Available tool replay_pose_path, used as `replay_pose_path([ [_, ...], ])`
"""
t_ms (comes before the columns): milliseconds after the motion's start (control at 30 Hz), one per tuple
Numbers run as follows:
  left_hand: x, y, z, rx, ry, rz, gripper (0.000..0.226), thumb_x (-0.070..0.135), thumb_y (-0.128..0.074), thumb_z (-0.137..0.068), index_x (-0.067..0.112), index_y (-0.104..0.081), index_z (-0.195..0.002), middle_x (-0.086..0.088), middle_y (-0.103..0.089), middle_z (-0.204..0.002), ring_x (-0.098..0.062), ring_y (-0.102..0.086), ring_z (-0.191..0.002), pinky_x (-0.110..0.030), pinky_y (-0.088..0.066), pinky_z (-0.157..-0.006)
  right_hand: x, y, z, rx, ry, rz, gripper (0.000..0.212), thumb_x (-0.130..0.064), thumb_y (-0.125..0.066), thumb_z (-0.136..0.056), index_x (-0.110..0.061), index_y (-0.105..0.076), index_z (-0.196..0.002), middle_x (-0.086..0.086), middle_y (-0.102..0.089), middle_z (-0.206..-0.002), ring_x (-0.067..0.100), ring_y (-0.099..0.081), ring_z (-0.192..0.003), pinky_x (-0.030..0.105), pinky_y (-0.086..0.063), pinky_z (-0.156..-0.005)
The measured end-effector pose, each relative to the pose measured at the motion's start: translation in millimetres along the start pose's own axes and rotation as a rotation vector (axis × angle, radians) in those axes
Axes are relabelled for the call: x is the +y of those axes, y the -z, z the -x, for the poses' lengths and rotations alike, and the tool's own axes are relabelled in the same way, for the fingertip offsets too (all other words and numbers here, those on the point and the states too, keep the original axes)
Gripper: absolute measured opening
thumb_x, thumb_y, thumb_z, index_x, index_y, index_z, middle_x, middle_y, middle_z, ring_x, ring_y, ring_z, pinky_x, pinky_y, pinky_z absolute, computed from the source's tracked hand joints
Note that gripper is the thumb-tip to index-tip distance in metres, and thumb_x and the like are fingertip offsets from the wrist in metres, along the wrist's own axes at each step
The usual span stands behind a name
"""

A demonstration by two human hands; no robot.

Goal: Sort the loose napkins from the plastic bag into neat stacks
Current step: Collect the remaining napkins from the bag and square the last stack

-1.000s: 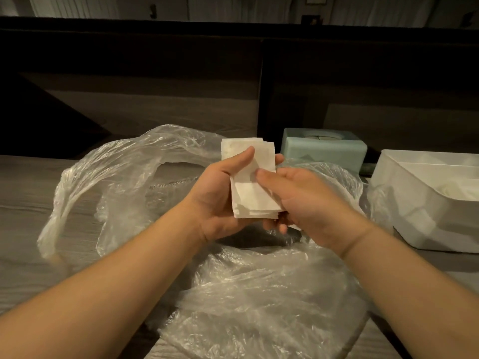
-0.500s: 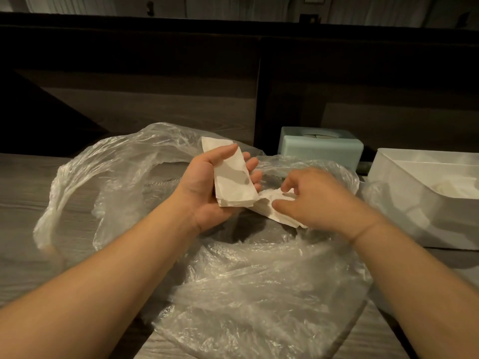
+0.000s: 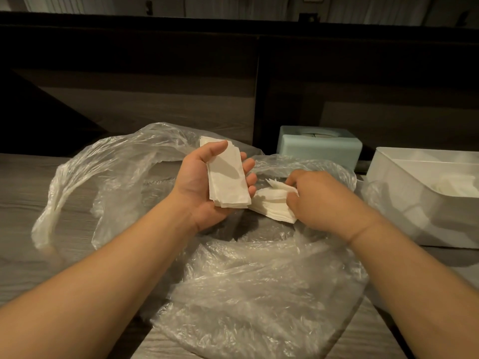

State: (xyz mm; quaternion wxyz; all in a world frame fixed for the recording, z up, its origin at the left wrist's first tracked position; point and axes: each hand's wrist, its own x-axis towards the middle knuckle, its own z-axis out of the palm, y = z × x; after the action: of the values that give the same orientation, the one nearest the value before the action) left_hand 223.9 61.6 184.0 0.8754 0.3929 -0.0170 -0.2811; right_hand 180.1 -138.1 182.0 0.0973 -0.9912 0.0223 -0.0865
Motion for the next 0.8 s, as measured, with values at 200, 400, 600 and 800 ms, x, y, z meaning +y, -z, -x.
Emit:
replay_pose_path([
  [200,-1.1,-0.8,0.6,-0.031,0.007,-0.004,0.045,0.035,-0.062,-0.081,0.010,-0.062,-0.119,-0.009,-0.065,-0.102,-0.026,-0.059,-0.081,-0.039,-0.047,-0.081,0.3,0.2,0.7,0.025,0.023,-0.006,0.035,-0.029,-0.060,-0.098,-0.022,-0.057,-0.131,0.002,-0.066,-0.111,0.020,-0.058,-0.092,0.031,-0.048,-0.071],
  [400,-1.0,1.3,-0.6,-0.037,0.008,-0.012,0.045,0.037,-0.061,-0.084,0.010,-0.062,-0.120,-0.009,-0.065,-0.103,-0.026,-0.060,-0.081,-0.039,-0.047,-0.081,-0.8,-1.3,-0.4,0.042,0.020,-0.021,0.023,-0.038,-0.053,-0.103,-0.023,-0.062,-0.118,-0.001,-0.066,-0.097,0.018,-0.059,-0.085,0.031,-0.042,-0.065],
  [600,-1.7,-0.3,0.2,-0.021,0.015,-0.006,0.042,0.036,-0.060,-0.085,0.011,-0.062,-0.118,-0.009,-0.066,-0.101,-0.026,-0.059,-0.080,-0.039,-0.048,-0.080,5.0,-10.8,-4.4,0.133,0.035,0.016,0.018,-0.024,-0.051,-0.099,-0.020,-0.065,-0.111,0.001,-0.062,-0.092,0.019,-0.057,-0.079,0.030,-0.040,-0.058],
  [800,-3.3,-3.5,0.9,0.066,-0.008,0.010,0.055,0.035,-0.067,-0.086,0.004,-0.063,-0.131,-0.015,-0.073,-0.114,-0.031,-0.069,-0.087,-0.042,-0.054,-0.084,4.4,-2.8,-6.8,0.415,0.070,-0.204,0.016,-0.026,-0.053,-0.098,-0.025,-0.056,-0.082,-0.001,-0.053,-0.087,0.018,-0.049,-0.081,0.029,-0.033,-0.063],
])
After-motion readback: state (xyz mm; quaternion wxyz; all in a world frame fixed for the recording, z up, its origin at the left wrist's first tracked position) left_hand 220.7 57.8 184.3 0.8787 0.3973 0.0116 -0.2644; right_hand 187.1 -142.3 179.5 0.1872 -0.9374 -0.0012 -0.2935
